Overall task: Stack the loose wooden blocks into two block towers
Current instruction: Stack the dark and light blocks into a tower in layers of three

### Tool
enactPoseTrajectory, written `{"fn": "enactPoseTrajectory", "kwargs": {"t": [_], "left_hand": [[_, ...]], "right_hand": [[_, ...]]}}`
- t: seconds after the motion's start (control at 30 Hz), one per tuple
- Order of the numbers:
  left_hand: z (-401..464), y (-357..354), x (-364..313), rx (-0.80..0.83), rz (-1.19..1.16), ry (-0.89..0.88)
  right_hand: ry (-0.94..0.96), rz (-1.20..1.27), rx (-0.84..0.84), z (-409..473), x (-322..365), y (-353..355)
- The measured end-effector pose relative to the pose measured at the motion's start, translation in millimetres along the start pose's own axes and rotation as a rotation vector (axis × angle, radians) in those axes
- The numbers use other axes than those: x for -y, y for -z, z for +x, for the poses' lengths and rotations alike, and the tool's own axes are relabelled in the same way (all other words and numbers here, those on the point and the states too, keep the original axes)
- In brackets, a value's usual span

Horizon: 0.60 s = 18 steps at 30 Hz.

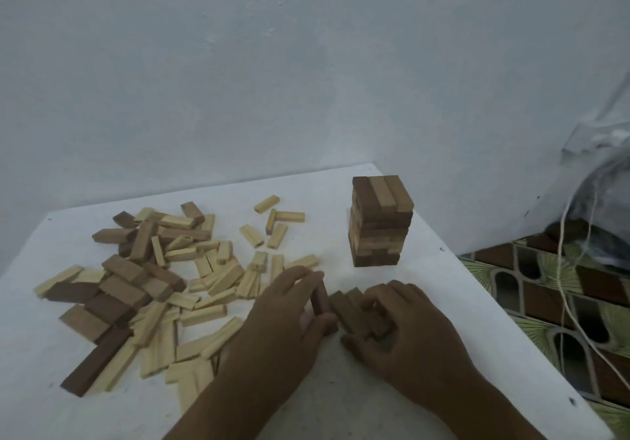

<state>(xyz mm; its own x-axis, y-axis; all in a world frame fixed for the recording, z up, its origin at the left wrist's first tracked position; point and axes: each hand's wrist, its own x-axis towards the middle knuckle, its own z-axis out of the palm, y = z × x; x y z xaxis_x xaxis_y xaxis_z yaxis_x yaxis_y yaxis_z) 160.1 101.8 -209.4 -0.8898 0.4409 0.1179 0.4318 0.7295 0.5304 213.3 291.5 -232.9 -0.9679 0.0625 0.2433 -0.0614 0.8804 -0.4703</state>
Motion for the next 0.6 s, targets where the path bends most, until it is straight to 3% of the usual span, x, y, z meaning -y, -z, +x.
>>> {"fn": "enactPoseTrajectory", "kwargs": {"t": [0.2,0.6], "left_hand": [[-7.5,7.2,0.5,0.082,0.263,-0.094],[-13.5,16.6,1.1,0.249,0.224,-0.103]], "right_hand": [[0.074,0.074,0.04,-1.8,-7.7,2.4],[0.142,0.14,0.068,-0.3,-14.9,-3.4]]}}
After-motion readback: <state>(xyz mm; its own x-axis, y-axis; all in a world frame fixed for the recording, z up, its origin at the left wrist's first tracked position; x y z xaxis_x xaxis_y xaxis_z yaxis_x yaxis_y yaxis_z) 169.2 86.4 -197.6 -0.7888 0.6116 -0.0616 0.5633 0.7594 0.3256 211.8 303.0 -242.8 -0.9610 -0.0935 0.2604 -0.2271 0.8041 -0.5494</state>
